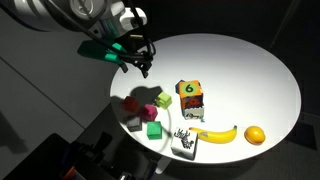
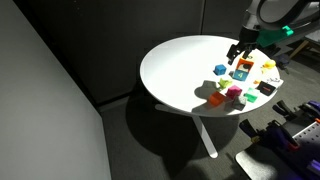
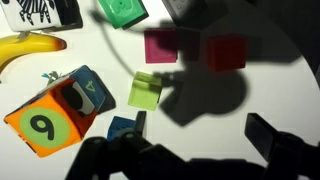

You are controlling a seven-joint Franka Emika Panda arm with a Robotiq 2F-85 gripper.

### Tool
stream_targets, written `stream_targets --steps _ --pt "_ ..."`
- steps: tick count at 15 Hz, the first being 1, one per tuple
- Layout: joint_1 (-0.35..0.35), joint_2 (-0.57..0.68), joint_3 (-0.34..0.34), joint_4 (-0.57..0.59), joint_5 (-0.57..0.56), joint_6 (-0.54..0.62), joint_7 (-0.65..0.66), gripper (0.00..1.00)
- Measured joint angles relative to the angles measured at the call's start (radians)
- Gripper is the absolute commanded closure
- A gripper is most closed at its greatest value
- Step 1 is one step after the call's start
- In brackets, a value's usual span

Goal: Put the yellow block on the pink block

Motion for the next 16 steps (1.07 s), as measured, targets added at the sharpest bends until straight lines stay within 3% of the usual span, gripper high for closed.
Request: stream_targets --steps 16 --pt "-0.004 0.280 -0.092 0.199 -0.001 -0.067 0.097 0.00"
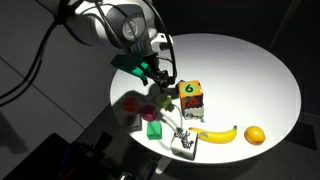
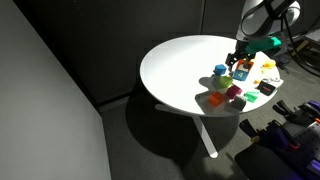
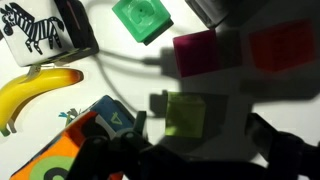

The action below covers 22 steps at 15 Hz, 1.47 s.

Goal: Put the yellow block on the pink block

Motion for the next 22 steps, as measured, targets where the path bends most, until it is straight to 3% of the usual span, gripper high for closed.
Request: stream_targets --steps 22 --pt "0.004 0.300 -0.004 0.245 0.002 0.015 0.002 0.00"
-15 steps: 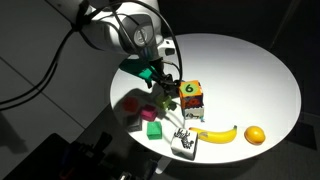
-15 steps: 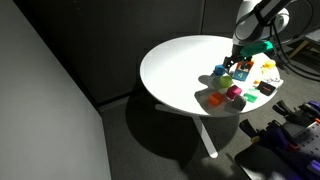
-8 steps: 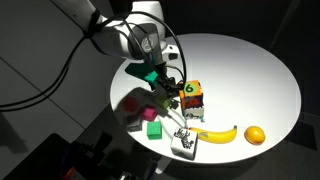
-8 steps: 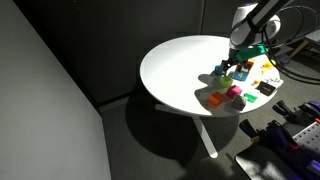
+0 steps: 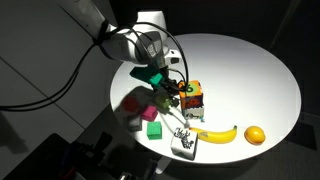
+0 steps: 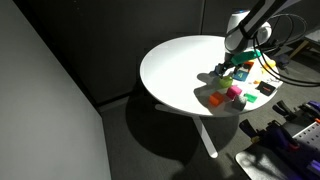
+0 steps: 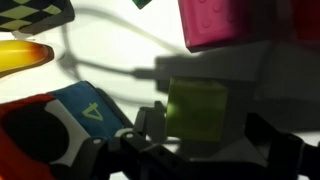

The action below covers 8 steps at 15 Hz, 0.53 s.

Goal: Put the yellow block on the pink block

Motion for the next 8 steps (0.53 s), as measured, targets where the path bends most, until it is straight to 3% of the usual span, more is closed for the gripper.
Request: stream_targets --steps 8 --pt "0.013 0.056 0.000 0.049 0.000 0.000 0.000 0.00"
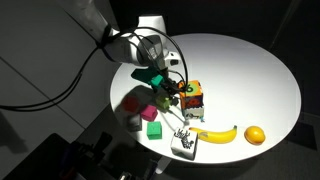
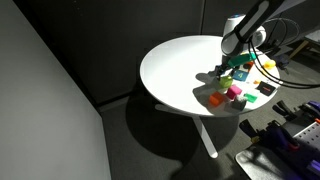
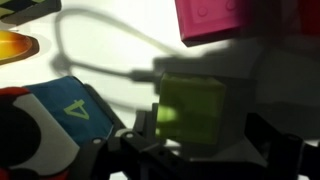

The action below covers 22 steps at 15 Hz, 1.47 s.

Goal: Put the yellow block on the pink block

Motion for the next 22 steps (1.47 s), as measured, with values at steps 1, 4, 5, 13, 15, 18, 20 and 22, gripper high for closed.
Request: stream_targets --steps 1,4,5,13,15,18,20,22 --pt "0.000 0.006 0.000 0.003 0.000 0.000 0.000 0.00" --pt "0.000 0.021 -0.002 0.011 0.000 0.000 0.000 0.00" --pt "0.000 0.027 -0.002 0.014 0.000 0.000 0.000 0.00" --pt "0.000 0.031 -0.002 0.015 0.000 0.000 0.000 0.00" --pt "0.000 0.031 -0.002 0.015 0.000 0.000 0.000 0.00" --pt "0.000 0.031 -0.002 0.015 0.000 0.000 0.000 0.00" --pt "0.000 0.031 -0.002 0.015 0.000 0.000 0.000 0.00" --pt "0.000 0.031 -0.002 0.015 0.000 0.000 0.000 0.00"
